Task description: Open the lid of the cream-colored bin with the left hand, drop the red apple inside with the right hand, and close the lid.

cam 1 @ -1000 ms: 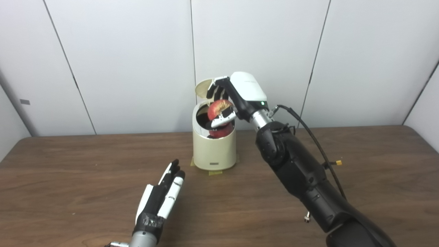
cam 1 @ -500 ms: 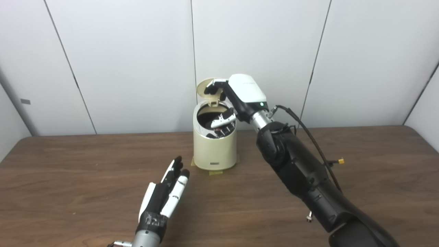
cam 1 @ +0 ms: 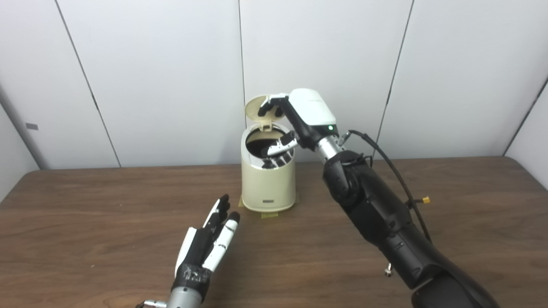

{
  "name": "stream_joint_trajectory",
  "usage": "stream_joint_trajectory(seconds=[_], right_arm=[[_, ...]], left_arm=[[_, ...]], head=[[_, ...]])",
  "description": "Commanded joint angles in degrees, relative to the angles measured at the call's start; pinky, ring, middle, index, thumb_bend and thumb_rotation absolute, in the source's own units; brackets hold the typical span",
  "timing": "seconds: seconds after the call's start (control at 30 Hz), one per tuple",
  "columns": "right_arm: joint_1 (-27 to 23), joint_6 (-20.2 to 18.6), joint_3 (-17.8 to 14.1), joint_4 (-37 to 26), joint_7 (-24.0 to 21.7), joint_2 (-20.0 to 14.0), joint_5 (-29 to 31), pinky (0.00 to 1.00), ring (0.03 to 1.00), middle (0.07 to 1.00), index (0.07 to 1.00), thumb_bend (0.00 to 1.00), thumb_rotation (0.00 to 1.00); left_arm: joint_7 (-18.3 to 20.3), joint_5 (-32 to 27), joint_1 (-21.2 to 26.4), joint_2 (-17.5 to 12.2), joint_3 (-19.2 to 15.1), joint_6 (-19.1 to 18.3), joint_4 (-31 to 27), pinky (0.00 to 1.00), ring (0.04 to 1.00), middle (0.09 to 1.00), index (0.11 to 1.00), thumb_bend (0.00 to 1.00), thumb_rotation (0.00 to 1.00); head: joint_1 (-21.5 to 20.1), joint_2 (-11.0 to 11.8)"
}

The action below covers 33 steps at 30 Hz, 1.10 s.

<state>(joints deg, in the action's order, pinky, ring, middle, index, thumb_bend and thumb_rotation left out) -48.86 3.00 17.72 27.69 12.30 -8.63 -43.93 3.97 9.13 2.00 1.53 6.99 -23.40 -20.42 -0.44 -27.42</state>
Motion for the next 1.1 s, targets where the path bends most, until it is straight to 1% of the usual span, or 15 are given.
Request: stream_joint_trajectory(seconds=[0.0,0.07,0.17,0.3,0.47,0.6,0.63,0.7,0.77,0.83,0.93,0.97,1.0,1.03,1.07], right_arm=[[-2.21,1.68,-1.93,-3.0,3.03,-0.76,1.43,0.36,0.42,0.506,0.536,0.53,0.02],[-1.24,0.91,-2.8,-4.4,2.87,-0.89,2.17,0.35,0.396,0.499,0.527,0.52,0.0],[0.71,-0.19,-4.9,-6.97,1.71,-0.59,5.16,0.37,0.4,0.509,0.506,0.52,0.0],[3.19,-0.12,-7.69,-9.19,0.7,-0.49,9.73,0.37,0.404,0.509,0.495,0.52,0.0],[6.72,-2.12,-8.9,-11.89,0.11,-2.29,9.91,0.36,0.402,0.493,0.506,0.52,0.0],[9.65,-1.66,-9.9,-13.79,0.23,-3.43,10.75,0.36,0.393,0.489,0.513,0.52,0.0],[10.26,-1.67,-10.18,-14.18,0.3,-3.54,10.99,0.36,0.393,0.49,0.512,0.52,0.0],[11.35,-1.6,-10.78,-14.84,0.49,-3.59,11.53,0.36,0.391,0.488,0.514,0.52,0.0],[12.65,-2.42,-11.72,-15.87,0.33,-3.15,12.63,0.37,0.394,0.487,0.514,0.52,0.0],[14.33,-4.06,-13.41,-17.66,-0.83,-2.06,15.71,0.38,0.409,0.486,0.506,0.52,0.0],[17.38,-9.25,-16.1,-21.88,-4.11,-0.23,21.46,0.42,0.432,0.479,0.516,0.52,0.0],[18.68,-11.0,-16.9,-23.65,-5.64,0.2,23.59,0.44,0.442,0.486,0.513,0.52,0.0],[19.95,-12.52,-17.51,-25.31,-7.35,0.45,25.92,0.46,0.503,0.49,0.504,0.52,0.0],[21.22,-14.06,-18.31,-26.89,-9.15,0.82,28.87,0.49,0.554,0.569,0.5,0.51,0.08],[21.96,-15.09,-18.77,-27.88,-10.29,1.06,30.78,0.53,0.608,0.641,0.499,0.51,0.13]], left_arm=[[-0.73,0.14,2.14,0.24,0.06,2.58,-0.52,0.99,1.0,0.989,1.0,0.46,0.8],[-0.8,0.15,2.23,0.2,-0.09,2.36,-0.39,1.0,1.0,0.989,1.0,0.47,0.79],[-0.97,-0.43,2.45,0.35,-0.64,3.11,0.28,0.99,0.995,0.985,1.0,0.47,0.79],[-1.44,-0.14,2.96,0.28,-1.14,3.07,0.96,1.0,1.0,0.993,1.0,0.47,0.78],[-1.9,-0.63,4.51,-0.45,-2.46,2.54,1.76,1.0,0.999,0.988,1.0,0.44,0.79],[-1.76,-0.52,5.82,-1.37,-3.24,2.22,1.95,0.99,0.992,0.982,0.999,0.44,0.8],[-1.67,-0.26,6.15,-1.77,-3.26,1.73,1.85,0.98,0.989,0.98,0.999,0.44,0.8],[-1.55,-0.07,6.65,-2.46,-3.35,1.23,1.79,0.99,0.994,0.977,0.999,0.44,0.82],[-1.34,-0.85,7.12,-2.91,-3.81,1.06,1.96,1.0,0.998,0.981,1.0,0.42,0.82],[-1.29,-1.61,7.67,-3.2,-4.45,0.95,2.3,0.98,0.992,0.979,0.998,0.41,0.79],[-1.02,-2.26,9.04,-3.97,-5.36,-0.62,2.77,1.0,0.996,0.98,1.0,0.42,0.79],[-0.93,-2.66,9.69,-4.29,-5.82,-0.83,3.15,1.0,0.994,0.982,1.0,0.44,0.79],[-0.88,-3.17,10.4,-4.6,-6.35,-0.94,3.62,1.0,0.986,0.979,0.999,0.46,0.8],[-0.9,-3.8,11.17,-4.83,-6.96,-1.1,4.11,1.0,0.978,0.976,0.998,0.48,0.8],[-0.9,-4.27,11.66,-5.0,-7.39,-1.18,4.44,0.99,0.969,0.972,0.995,0.49,0.8]], head=[[0.04,0.01],[0.06,0.07],[0.06,0.14],[0.07,0.42],[-0.09,0.55],[-0.06,0.66],[-0.09,0.62],[-0.13,0.65],[-0.14,0.71],[-0.02,0.63],[-0.05,0.57],[-0.05,0.59],[-0.04,0.58],[-0.08,0.58],[-0.11,0.57]])
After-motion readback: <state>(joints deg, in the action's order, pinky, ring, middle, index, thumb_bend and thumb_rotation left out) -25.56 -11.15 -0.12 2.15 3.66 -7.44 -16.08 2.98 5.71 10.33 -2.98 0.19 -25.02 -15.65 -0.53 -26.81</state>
